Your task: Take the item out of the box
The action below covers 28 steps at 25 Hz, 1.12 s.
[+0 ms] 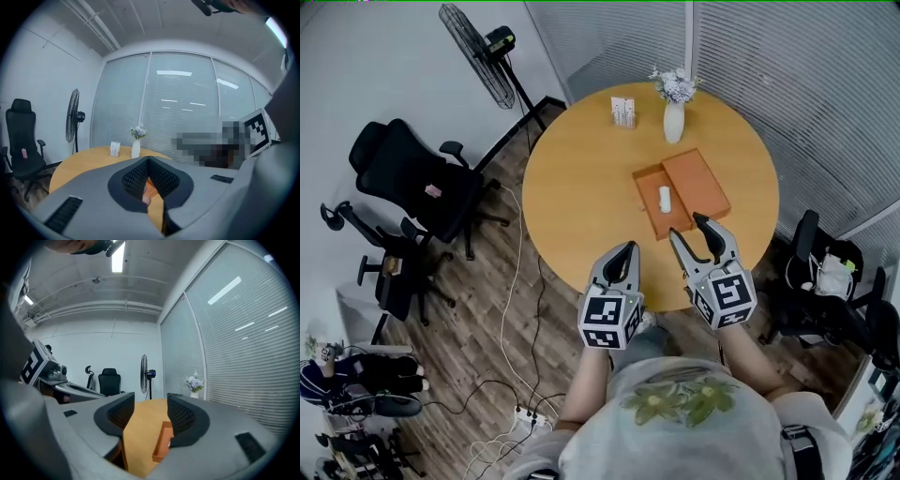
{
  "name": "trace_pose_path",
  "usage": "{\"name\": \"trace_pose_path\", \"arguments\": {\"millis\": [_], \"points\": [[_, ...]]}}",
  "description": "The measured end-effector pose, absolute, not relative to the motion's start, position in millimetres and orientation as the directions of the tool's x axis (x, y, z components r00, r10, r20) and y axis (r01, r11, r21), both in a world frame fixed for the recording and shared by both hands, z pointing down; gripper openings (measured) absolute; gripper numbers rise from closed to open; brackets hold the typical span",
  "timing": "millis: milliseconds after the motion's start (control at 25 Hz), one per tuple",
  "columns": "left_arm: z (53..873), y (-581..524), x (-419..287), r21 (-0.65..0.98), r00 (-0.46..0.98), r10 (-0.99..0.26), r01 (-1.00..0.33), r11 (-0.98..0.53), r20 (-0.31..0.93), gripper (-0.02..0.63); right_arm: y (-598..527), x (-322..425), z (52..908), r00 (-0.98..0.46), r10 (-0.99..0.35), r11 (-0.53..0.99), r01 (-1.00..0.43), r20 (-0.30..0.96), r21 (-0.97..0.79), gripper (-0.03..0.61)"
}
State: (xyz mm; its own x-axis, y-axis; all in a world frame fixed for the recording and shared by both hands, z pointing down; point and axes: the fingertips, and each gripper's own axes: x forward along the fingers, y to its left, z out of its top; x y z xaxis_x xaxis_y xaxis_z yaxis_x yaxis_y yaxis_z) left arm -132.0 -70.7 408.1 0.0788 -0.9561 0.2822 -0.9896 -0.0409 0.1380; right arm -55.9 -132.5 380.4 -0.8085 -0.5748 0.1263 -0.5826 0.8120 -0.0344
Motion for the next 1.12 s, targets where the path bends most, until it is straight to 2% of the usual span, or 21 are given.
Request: {"name": "trace_pose_path", "arguments": {"millis": [120, 520, 1120], "points": [[409.1, -86.8, -150.7, 0.138, 0.1, -0.955, -0.988, -0.063, 0.279, 0.0, -150.1, -72.0, 381.1, -0.787, -0.604, 0.79, -0.612, 0.124, -0.04, 0.253], [437.6, -132.6, -178.0, 0.158, 0.206, -0.925, -0.974, -0.162, 0.32, 0.0, -196.8, -105.1, 428.3, -0.729, -0.646, 0.736, -0.673, 0.226, -0.069, 0.253], [462.9, -163.6, -197.0, 0.176, 0.212, -0.914, -0.972, -0.159, 0.346, 0.002, -236.3, -119.2, 485.9, -0.694, -0.633, 0.706, -0.699, 0.343, -0.11, 0.245]]}}
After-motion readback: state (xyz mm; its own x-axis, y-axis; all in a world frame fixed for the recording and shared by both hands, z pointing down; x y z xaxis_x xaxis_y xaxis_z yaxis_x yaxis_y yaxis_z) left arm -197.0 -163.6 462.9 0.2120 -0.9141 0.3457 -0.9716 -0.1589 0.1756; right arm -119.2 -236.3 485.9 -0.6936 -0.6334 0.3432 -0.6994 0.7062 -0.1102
